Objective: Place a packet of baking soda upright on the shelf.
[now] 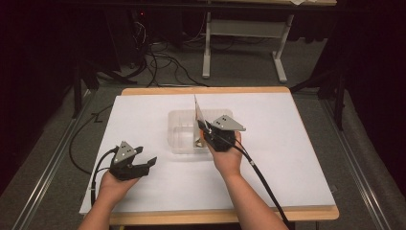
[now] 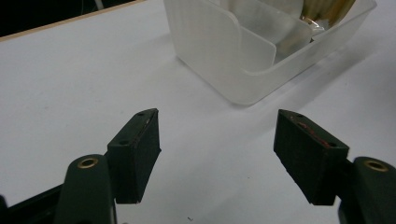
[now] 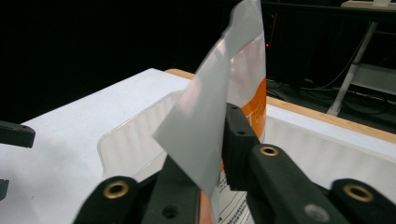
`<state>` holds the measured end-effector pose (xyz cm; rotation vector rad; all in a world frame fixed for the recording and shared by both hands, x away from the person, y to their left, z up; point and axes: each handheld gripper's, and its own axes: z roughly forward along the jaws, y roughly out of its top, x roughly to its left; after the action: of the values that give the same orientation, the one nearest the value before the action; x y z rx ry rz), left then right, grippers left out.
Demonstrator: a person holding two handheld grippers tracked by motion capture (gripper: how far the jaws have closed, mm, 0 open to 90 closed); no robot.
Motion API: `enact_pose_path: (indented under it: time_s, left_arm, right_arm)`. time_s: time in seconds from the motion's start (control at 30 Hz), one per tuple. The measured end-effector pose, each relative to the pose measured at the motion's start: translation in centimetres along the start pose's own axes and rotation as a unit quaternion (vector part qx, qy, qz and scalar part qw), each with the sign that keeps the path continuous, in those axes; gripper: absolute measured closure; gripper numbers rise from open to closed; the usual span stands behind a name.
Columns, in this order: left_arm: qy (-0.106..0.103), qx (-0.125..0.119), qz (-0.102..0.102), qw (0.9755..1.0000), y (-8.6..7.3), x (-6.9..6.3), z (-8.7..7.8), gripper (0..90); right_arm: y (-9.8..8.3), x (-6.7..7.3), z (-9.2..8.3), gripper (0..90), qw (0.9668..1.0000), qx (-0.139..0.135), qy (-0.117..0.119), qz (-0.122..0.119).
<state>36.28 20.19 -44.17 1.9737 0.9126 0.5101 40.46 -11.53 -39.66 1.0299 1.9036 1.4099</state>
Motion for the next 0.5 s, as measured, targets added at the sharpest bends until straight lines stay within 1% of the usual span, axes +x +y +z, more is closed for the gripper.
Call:
enact_pose_path:
  time_s: [0.03,0.07,0.17,0.2,0.23,0.27,0.3,0.33,0.4,0.43,0.5]
  left_arm:
    - [0.0,-0.001,0.001,1.0,0.0,0.01,0.0,31.9]
    - [0.001,-0.001,0.001,1.0,0.01,0.01,-0.01,31.9]
    - [0.001,0.0,0.001,1.0,0.01,0.06,-0.01,31.9]
    - [0.001,0.0,0.001,1.0,0.01,0.06,-0.01,31.9]
    - [0.001,-0.001,0.001,1.0,0.01,0.08,-0.01,31.8]
    - [0.001,-0.001,0.001,1.0,0.01,0.09,-0.01,31.9]
    - [0.002,-0.002,0.001,1.0,0.01,0.08,-0.01,31.9]
    - [0.002,-0.003,0.0,1.0,0.01,0.09,-0.03,31.8]
    - [0.002,-0.003,-0.001,1.0,0.03,0.18,-0.1,31.8]
    - [0.003,-0.004,-0.002,1.0,0.03,0.21,-0.11,31.8]
    - [0.003,-0.004,-0.002,1.0,0.03,0.23,-0.16,31.8]
  right_arm:
    - [0.0,0.0,0.0,81.5,1.0,0.0,0.0,0.0]
    - [0.17,0.04,-0.12,71.9,1.0,0.0,-0.002,0.003]
    - [0.44,0.12,-0.33,60.4,1.0,-0.001,-0.001,0.006]
    - [0.44,0.12,-0.33,60.4,1.0,-0.001,-0.001,0.006]
    - [0.62,0.29,-0.52,53.1,1.0,0.004,0.002,0.007]
    - [0.65,0.39,-0.57,50.1,1.0,0.006,0.003,0.007]
    - [0.65,0.39,-0.57,50.1,1.0,0.006,0.003,0.007]
    - [0.66,0.49,-0.62,47.1,0.9999,0.01,0.004,0.001]
    - [0.55,0.84,-0.81,41.1,0.9996,0.029,0.007,-0.004]
    - [0.47,0.93,-0.92,39.9,0.9994,0.033,0.006,-0.006]
    - [0.4,0.96,-1.0,39.1,0.9993,0.034,0.007,-0.01]
